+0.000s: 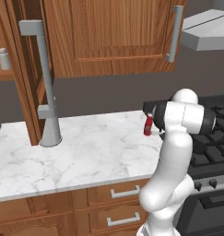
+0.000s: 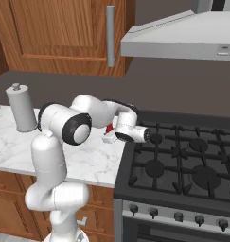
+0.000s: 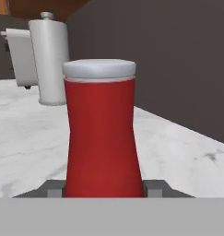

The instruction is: Collect the paprika, ketchup, and shaker from the cabinet and place them next to the stove.

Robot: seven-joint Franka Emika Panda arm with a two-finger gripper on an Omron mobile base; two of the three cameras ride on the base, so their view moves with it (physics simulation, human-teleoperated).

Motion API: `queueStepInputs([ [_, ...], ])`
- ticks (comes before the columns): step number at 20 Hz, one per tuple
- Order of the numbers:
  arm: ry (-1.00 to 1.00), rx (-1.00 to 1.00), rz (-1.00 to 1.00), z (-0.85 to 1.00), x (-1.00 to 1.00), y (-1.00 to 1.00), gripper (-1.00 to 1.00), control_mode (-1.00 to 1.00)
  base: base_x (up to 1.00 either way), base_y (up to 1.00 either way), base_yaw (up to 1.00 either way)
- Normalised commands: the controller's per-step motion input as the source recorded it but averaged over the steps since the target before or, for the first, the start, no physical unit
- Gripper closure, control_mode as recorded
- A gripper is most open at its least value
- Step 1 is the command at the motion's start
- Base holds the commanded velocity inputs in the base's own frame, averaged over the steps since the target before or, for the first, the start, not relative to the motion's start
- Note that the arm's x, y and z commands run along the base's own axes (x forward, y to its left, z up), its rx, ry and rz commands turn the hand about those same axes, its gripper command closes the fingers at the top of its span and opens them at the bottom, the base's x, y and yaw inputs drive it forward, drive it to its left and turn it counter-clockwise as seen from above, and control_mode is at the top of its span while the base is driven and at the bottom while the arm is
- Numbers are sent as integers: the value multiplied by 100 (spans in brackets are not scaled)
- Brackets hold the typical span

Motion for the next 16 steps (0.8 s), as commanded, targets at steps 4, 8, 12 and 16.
queueStepInputs([
  [4,0,0,6,-29,10,9,100,-100,0,0,0],
  [8,0,-1,3,-32,4,26,100,-100,0,0,0],
  [12,0,-5,0,-26,1,39,-100,-100,0,0,0],
  [16,0,-1,0,-3,0,13,-100,-100,0,0,0],
])
